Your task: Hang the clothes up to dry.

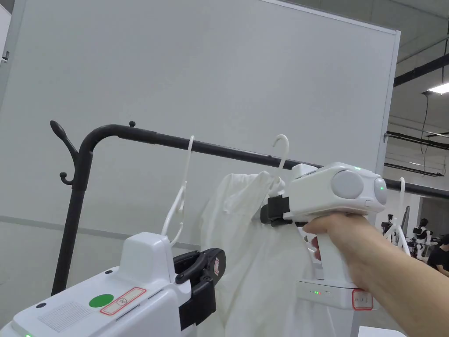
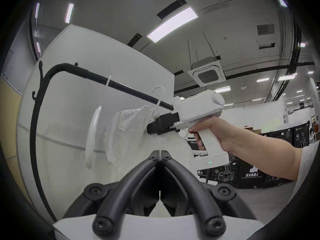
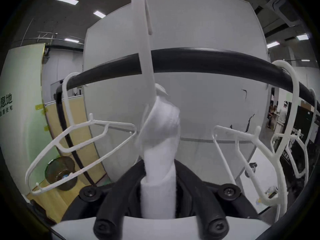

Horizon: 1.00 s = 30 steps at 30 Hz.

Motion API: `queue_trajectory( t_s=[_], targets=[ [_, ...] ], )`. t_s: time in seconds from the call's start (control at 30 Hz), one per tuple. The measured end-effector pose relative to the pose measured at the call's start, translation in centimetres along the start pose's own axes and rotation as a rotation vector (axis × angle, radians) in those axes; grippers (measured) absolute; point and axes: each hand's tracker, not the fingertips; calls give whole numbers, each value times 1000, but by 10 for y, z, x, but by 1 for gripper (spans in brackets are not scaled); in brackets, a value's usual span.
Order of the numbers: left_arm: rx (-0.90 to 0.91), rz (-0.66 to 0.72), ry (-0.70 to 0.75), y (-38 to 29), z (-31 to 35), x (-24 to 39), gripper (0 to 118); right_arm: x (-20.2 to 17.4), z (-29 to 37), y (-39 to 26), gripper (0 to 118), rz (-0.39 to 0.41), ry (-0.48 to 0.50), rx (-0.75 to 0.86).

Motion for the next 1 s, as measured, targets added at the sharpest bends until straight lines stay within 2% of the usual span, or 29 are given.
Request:
queue_trajectory(
  t_s=[0.03,0.1,0.33,0.63,0.67,0.7,0.73,0.77,0.83,0.93,1.0],
  targets=[
    [5,-6,4,0,-2,1,1,0,-2,0,7,27,-17,-9],
    [-5,-22,17,-1,-5,2,1,2,-7,-3,7,-11,-25,-26],
    [-31,-19,38,-7,-9,0,1,6,-22,-21,7,13,-60,-73],
    [-62,-32,25,-12,-7,3,1,0,-23,-20,10,43,-75,-42],
    [-63,-30,22,-12,-6,3,1,0,-23,-19,21,42,-69,-47],
    [-64,-30,22,-12,-7,4,1,1,-21,-17,62,43,-56,-55],
    [-66,-32,20,-12,-5,5,1,1,-18,-17,96,45,-53,-53],
    [-67,-34,16,-12,-5,5,1,0,-12,-19,118,63,-61,-48],
    [-69,-44,17,-12,-3,8,1,-3,5,-18,118,102,-53,-3],
    [-68,-44,7,-12,-1,9,1,-6,33,-9,118,118,26,30],
    [-71,-43,8,-13,-2,10,1,-6,52,-3,118,97,19,88]
  ],
)
